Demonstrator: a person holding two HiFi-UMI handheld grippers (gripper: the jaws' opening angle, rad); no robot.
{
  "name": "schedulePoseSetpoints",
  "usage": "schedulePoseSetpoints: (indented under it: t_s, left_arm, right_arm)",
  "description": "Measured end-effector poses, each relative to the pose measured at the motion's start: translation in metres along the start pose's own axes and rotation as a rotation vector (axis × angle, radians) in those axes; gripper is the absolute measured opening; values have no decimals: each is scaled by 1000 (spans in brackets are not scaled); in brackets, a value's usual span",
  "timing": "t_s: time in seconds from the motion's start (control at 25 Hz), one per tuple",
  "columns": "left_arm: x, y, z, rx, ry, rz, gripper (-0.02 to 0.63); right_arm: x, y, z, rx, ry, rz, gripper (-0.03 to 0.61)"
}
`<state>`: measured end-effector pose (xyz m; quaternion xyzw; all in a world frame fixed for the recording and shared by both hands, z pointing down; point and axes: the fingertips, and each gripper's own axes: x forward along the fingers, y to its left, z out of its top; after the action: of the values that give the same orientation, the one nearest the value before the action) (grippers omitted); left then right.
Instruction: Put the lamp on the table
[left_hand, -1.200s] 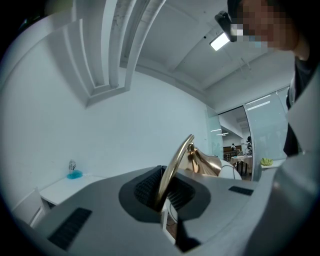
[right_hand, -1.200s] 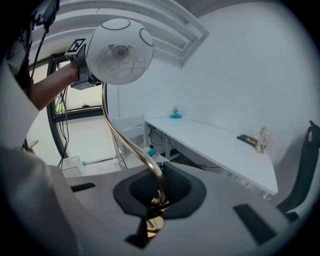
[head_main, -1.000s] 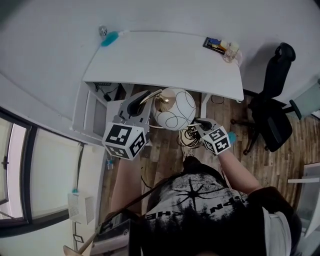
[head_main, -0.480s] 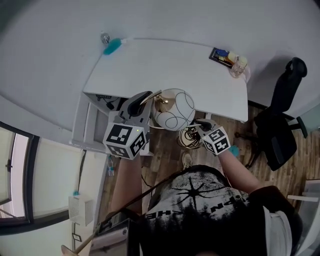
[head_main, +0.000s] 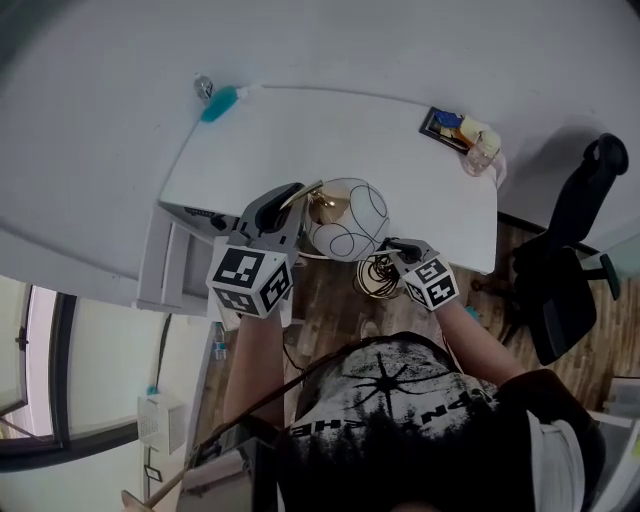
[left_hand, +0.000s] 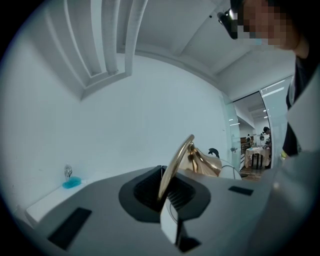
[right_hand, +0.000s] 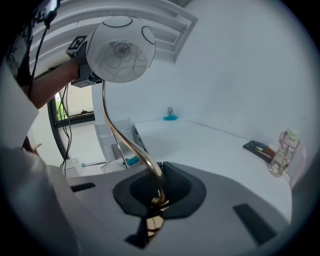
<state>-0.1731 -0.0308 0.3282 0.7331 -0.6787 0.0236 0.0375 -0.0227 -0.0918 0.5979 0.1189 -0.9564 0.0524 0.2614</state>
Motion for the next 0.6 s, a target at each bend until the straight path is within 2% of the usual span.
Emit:
schedulePoseSetpoints:
  t_s: [0.28, 0.48, 0.6]
  left_arm:
    - [33, 1, 1, 9, -3, 4, 18]
    - [30, 0, 9, 26, -12, -5, 18]
    - [54, -3, 9, 31, -2, -16, 18]
  right_arm:
    - [9, -32, 3, -10, 1, 7, 20]
    - [9, -30, 9, -18, -11, -5, 20]
    - [11, -50, 8, -6, -10, -10, 20]
